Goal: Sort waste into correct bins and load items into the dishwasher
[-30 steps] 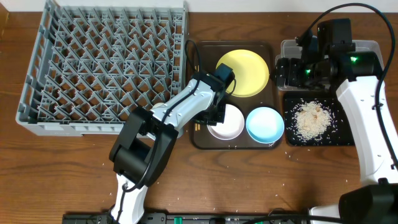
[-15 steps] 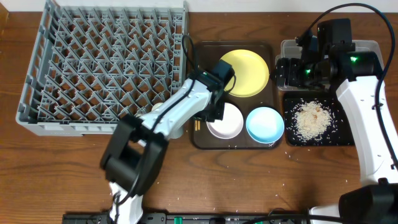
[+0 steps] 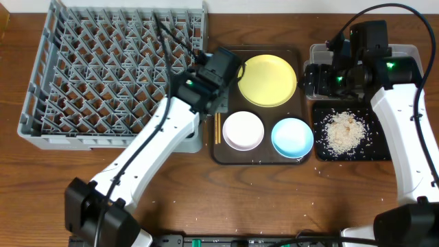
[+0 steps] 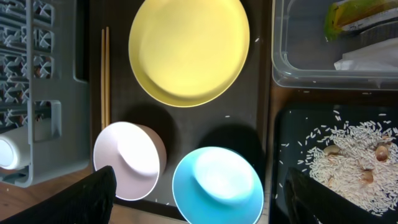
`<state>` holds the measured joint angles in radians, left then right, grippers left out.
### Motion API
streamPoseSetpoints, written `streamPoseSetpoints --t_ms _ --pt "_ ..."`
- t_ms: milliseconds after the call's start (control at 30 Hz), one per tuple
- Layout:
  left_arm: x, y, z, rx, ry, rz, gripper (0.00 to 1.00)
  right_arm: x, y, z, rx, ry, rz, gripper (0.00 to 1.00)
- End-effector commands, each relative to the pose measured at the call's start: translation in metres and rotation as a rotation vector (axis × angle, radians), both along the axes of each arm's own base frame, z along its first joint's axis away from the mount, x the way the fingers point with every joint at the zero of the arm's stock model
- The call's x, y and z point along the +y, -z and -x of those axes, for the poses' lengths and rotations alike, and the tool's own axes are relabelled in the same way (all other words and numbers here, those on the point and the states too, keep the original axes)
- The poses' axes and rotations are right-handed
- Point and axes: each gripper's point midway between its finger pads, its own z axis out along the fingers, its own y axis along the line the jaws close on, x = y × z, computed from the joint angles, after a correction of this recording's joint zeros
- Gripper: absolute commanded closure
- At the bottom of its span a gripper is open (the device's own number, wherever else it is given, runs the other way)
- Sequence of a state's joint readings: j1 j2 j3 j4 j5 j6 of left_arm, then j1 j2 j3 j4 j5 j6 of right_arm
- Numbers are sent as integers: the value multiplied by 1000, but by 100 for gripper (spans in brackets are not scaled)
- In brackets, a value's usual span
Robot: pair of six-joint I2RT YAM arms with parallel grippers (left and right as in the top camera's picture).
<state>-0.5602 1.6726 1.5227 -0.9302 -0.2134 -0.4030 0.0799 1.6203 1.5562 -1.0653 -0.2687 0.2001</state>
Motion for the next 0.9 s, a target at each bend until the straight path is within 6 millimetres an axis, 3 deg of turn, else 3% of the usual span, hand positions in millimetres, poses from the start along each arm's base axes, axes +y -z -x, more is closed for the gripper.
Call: streamPoseSetpoints --t_ms 0,233,567,867 --pt "-15 1 5 44 47 70 92 4 -10 0 -32 -23 6 16" --pt "-45 33 27 219 113 206 68 7 -10 0 -32 -32 6 16" --pt "-64 87 39 403 127 245 54 7 -10 1 -30 -32 7 16" --pt "-63 125 42 490 108 209 43 6 -8 5 -18 -53 22 15"
